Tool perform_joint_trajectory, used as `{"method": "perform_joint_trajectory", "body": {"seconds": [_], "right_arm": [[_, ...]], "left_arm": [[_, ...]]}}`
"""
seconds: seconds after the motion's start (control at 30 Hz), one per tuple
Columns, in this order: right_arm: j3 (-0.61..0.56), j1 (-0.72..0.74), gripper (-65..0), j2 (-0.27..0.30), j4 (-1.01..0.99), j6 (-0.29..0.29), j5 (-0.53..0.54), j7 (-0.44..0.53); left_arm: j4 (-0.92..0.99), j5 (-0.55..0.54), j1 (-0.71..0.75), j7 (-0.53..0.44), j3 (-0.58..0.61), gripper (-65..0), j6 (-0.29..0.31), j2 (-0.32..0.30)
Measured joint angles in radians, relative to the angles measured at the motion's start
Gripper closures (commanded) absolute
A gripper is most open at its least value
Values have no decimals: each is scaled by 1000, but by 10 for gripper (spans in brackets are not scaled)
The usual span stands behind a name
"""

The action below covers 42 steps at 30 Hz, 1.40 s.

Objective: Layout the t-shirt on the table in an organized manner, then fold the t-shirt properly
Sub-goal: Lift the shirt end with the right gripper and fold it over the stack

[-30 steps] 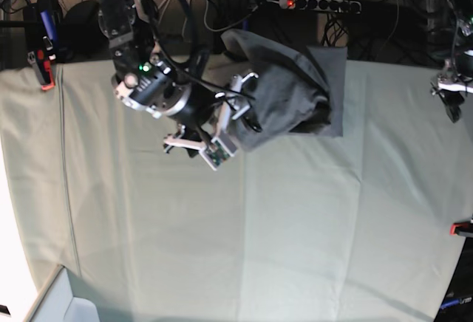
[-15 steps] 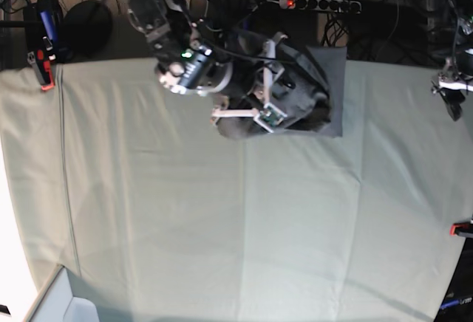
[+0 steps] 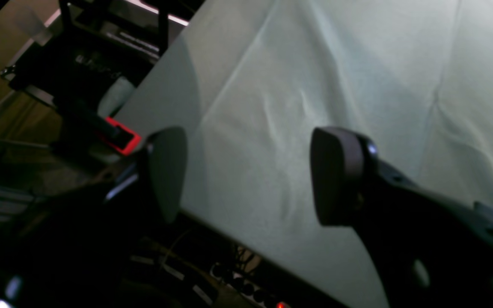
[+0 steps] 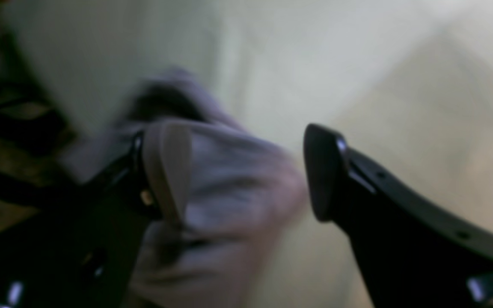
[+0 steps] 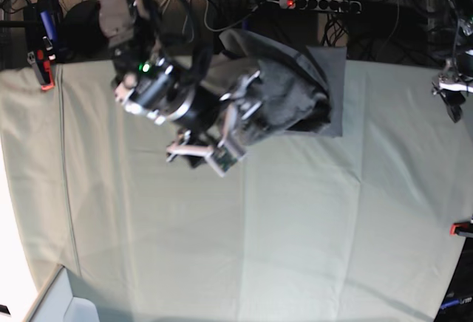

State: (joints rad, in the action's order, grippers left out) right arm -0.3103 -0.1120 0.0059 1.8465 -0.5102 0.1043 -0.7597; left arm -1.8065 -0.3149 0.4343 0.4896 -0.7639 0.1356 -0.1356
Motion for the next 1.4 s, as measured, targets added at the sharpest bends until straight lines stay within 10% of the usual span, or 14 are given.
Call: {"method": "perform_joint_trajectory", "body": {"seconds": [0.6, 0.83, 1.27, 1.4], "right_arm": [[-63, 28, -398, -3, -196, -2, 7, 11], [-130, 32, 0, -6, -163, -2, 5, 11], [-306, 30, -7, -114, -103, -2, 3, 11], [-395, 33, -148, -121, -127, -2, 9, 13]], "left_arm": [[0, 0, -2, 0, 1, -435, 0, 0], [0, -1, -2, 0, 1, -435, 0, 1], [0, 4, -2, 0, 1, -435, 0, 0], [0, 3, -2, 0, 1, -435, 0, 1]]}}
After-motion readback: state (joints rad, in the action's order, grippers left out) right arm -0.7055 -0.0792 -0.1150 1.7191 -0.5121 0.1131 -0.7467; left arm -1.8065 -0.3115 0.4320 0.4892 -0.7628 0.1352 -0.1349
